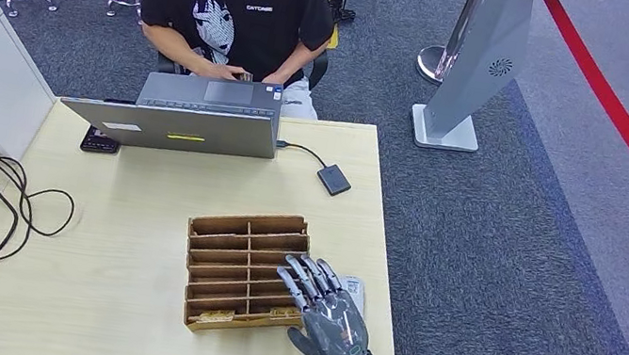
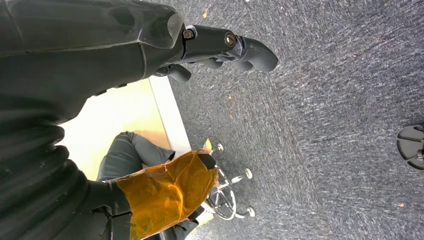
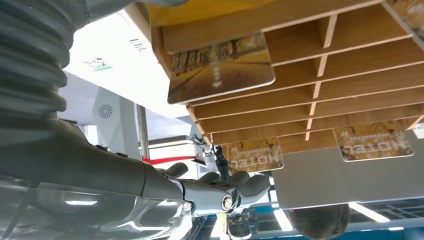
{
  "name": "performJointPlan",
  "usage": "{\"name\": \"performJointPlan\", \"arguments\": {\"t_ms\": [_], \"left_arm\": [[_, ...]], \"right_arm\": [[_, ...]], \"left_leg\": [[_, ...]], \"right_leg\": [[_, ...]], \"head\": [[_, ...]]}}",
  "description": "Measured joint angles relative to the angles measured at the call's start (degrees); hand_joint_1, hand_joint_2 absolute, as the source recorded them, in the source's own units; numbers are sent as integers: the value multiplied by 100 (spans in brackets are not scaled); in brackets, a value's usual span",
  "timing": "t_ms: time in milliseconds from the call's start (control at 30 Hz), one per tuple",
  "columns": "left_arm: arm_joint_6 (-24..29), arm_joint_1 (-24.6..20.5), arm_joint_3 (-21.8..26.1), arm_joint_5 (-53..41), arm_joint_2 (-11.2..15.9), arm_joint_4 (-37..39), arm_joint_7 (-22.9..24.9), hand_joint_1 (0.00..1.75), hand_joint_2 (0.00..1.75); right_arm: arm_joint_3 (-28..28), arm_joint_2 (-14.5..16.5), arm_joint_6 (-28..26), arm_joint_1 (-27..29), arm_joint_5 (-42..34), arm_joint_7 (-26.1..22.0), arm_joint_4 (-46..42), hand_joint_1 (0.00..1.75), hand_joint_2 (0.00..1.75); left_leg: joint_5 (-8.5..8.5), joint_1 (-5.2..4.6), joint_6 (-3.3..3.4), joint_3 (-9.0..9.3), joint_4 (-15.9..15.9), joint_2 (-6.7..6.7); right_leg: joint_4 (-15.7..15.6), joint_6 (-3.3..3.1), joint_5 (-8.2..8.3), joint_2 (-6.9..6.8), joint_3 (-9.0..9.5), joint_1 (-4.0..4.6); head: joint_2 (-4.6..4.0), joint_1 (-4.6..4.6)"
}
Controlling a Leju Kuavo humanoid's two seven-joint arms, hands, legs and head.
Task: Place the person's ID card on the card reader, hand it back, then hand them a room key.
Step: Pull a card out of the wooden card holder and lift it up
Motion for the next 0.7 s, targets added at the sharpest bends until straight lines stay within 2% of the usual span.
{"name": "performJointPlan", "arguments": {"t_ms": [200,233,333,367,700], "left_arm": [[0,0,0,-5,1,0,0,0,175],[0,0,0,-5,1,0,0,0,175],[0,-1,0,-6,1,0,0,0,175],[0,-1,0,-7,1,0,0,0,175],[0,-1,0,-15,1,1,0,0,175]], "right_arm": [[36,1,0,3,11,-13,54,3,175],[42,1,0,3,20,-13,65,36,175],[49,2,0,2,45,-13,98,153,175],[51,2,0,2,47,-13,109,162,175],[69,14,-20,-13,44,16,211,175,175]], "left_leg": [[0,0,0,0,0,0],[0,0,0,0,0,0],[0,0,0,0,0,0],[0,0,0,0,0,0],[0,0,0,0,0,0]], "right_leg": [[0,0,0,0,0,0],[0,0,0,0,0,0],[0,0,0,0,0,0],[0,0,0,0,0,0],[0,0,0,0,1,0]], "head": [[0,1],[0,0],[0,0],[0,0],[0,0]]}}
